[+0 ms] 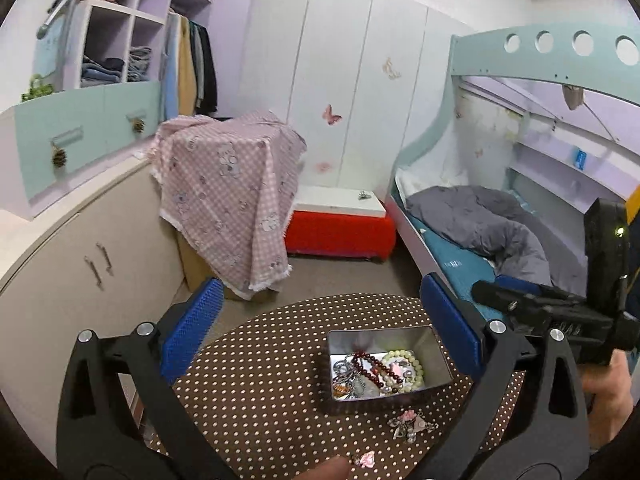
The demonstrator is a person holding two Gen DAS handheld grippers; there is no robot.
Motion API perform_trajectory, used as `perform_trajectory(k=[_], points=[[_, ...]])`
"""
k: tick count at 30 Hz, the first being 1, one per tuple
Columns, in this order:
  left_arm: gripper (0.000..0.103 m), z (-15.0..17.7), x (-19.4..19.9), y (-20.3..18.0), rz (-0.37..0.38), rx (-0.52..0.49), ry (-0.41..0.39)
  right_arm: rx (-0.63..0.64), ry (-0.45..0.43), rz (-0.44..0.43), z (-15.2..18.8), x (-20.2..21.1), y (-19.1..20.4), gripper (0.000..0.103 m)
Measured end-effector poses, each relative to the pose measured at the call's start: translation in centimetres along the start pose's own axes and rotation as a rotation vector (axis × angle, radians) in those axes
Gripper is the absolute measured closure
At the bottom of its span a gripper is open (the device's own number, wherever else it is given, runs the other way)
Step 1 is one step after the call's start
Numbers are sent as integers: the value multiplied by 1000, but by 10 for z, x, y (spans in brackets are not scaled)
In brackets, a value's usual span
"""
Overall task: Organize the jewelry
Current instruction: 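Carry the chain and bracelet over the grey box and open both tools, then grasp a pink cartoon charm from the table with the left tool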
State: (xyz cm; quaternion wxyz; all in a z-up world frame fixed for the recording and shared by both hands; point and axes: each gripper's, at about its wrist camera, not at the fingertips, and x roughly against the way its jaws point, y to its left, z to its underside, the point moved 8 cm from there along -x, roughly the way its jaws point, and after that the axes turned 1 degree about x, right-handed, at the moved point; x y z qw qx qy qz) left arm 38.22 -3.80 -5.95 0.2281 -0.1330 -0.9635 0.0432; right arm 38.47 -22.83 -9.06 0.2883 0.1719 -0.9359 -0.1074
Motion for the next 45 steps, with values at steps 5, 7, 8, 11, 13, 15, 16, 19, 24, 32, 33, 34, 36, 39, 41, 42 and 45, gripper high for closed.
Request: perform_trajectory(k=[5,7,8,11,13,15,16,19,24,32,33,34,36,39,41,42,45], points=[[6,3,21,-1,-35,-13,-31,22,-31,13,-6,14,9,8],[6,4,29,-1,-44,-13,-40,34,-45,22,-8,22,12,8],[6,4,32,-1,-52,-12,-43,40,-52,24,-8,26,14,8],[6,6,41,-1,-69,-14,-56,54,-69,41,-10,37,20,8],[6,5,48,-2,-72,-10,-67,66,-80,45,-10,43,25,8],[6,7,53,-3,-78,-16,-77,74,-91,58,-8,50,28,8],[6,8,55,-3,-86,-22,-78,75,-96,64,-8,53,29,8],[6,13,58,-2,-87,-16,-74,81,-109,71,-7,63,33,8],[6,22,62,0,-93,-7,-64,84,-122,78,-3,75,34,8],[6,42,71,0,-96,-8,-52,87,-108,84,16,83,34,8],[6,44,71,0,-96,-7,-52,90,-106,88,18,84,34,8],[6,47,72,0,-95,-5,-52,92,-102,91,20,84,34,8],[6,51,73,0,-91,-7,-49,90,-96,92,25,85,32,8],[6,61,70,1,-92,-14,-33,88,-82,107,34,84,28,8],[6,72,65,3,-91,-9,-8,83,-68,112,41,83,24,8],[6,78,63,3,-85,-7,6,79,-57,116,46,82,20,8],[6,97,52,-2,-76,-33,54,60,-24,122,60,77,12,8]])
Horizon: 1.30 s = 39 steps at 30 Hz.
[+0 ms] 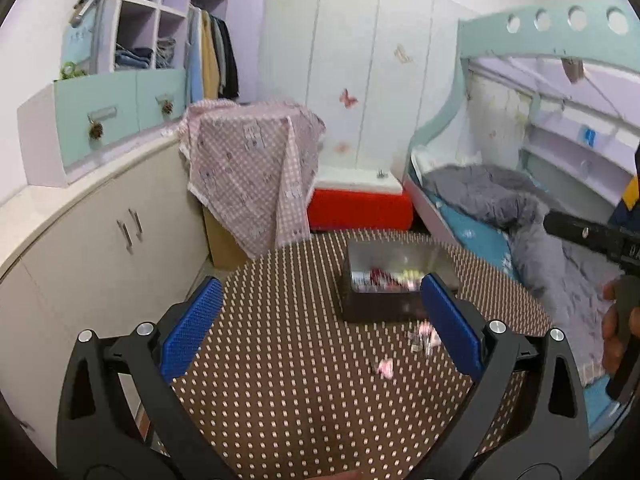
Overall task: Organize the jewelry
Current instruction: 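Grasp a pink cartoon charm from the table with the left tool, then grasp a second pink charm with the right tool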
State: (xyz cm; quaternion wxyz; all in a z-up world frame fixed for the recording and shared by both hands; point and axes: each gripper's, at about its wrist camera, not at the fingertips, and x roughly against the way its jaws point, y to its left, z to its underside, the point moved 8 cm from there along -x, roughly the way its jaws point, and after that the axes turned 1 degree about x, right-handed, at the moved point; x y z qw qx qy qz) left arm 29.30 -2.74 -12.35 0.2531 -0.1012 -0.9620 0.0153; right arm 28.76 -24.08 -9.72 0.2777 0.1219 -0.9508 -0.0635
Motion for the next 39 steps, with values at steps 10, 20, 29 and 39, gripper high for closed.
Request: perform_trajectory(k=[10,20,29,39], points=[[6,65,-53,-32,33,-108,187,-28,145,28,57,-29,-25,8],[15,94,-94,-46,79,-137,311,-46,210,24,81,-40,-38,8],[79,107,-111,-61,173,-133,386,-11,260,19,92,-57,-36,8],[80,107,-105,-48,200,-75,365,211,362,20,118,-108,-22,35]])
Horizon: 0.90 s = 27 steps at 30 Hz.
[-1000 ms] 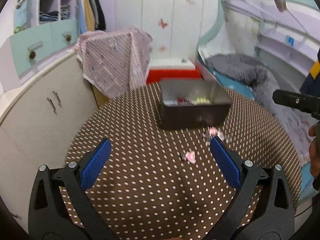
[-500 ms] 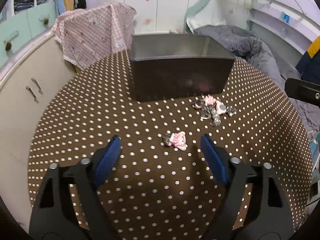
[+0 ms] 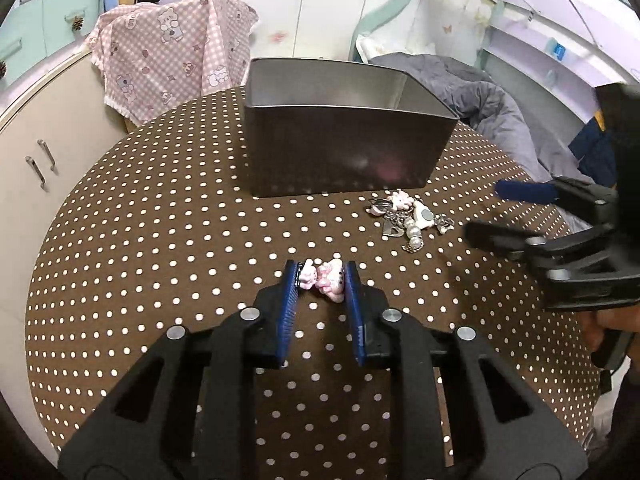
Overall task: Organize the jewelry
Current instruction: 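Grasp a second pink charm with the right tool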
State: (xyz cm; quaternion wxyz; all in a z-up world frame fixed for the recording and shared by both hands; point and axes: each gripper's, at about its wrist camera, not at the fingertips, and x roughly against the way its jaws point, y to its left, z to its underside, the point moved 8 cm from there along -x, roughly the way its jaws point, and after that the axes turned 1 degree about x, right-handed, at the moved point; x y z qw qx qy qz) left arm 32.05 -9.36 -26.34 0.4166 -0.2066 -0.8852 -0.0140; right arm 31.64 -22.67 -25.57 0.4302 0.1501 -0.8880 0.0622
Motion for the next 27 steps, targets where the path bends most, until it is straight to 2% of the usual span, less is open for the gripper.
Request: perform_trajectory(k=[5,7,9,12,17,21,27], points=[[79,-2,-2,3,4,22,1,87,8,5,-2,-17,13,58],[79,-2,-2,5,12,34,2,117,2,-21,-1,-16,22,81],[79,-1,-2,7,21,43,2,134,7,-25,2,-14,26,90],[79,-1,-1,7,32,55,-4,113,5,-44,5,-8,27,90],[79,-2,9,8,19,35,-28,68,-47,-73,0,21,30,90],[79,-3,23,7,28,34,-53,57,-92,-89,-9,46,29,95],[79,-14,47,11,20,33,-100,43,-146,-96,-18,64,25,96]])
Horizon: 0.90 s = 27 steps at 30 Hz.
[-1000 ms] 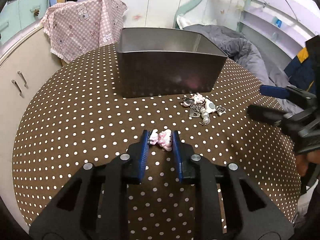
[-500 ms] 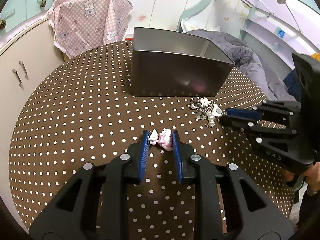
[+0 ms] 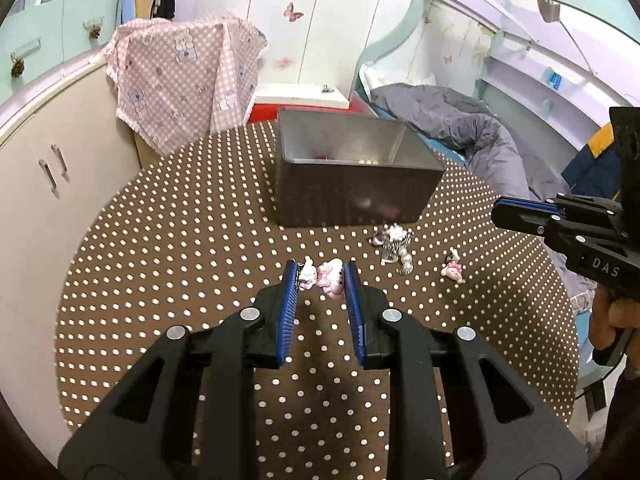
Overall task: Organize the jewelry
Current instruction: 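Grasp a second pink charm with the right tool, then carry both pink charms over the grey box and open both tools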
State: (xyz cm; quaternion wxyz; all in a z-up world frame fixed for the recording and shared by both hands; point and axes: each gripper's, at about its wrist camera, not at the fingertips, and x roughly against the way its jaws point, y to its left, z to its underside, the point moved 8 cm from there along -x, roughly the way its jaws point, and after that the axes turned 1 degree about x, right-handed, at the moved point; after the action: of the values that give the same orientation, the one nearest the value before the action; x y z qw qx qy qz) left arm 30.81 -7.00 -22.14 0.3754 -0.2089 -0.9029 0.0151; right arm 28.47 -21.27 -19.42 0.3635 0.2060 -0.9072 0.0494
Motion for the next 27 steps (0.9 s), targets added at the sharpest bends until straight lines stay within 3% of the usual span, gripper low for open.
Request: perform_trajectory(k=[3,5,6,7,8,9,11,16,18,27], points=[[79,-5,8,0,-5,-9,-19,-3,-1,-2,-1,0,-1,96],[79,-6,10,-1,-10,-18,-23,-7,44,5,5,-8,-5,92],[79,-6,10,-1,-11,-20,-22,-12,54,18,11,-11,-5,77],[79,-6,10,-1,-11,-20,-20,-20,68,19,17,-15,-6,52],[79,-4,10,-3,-10,-21,-18,-26,78,12,22,-19,-6,44],[79,-3,9,-3,-9,-20,-15,-31,94,14,30,-27,-7,44],[79,0,8,-5,-5,-20,-9,-36,128,27,40,-41,-9,48],[79,1,9,-9,-2,-25,-7,-4,153,59,50,-64,-7,83],[79,1,10,-9,-6,-24,-9,16,154,66,49,-66,-4,90],[79,-5,16,-7,-9,-25,-24,22,102,20,36,-43,10,90]])
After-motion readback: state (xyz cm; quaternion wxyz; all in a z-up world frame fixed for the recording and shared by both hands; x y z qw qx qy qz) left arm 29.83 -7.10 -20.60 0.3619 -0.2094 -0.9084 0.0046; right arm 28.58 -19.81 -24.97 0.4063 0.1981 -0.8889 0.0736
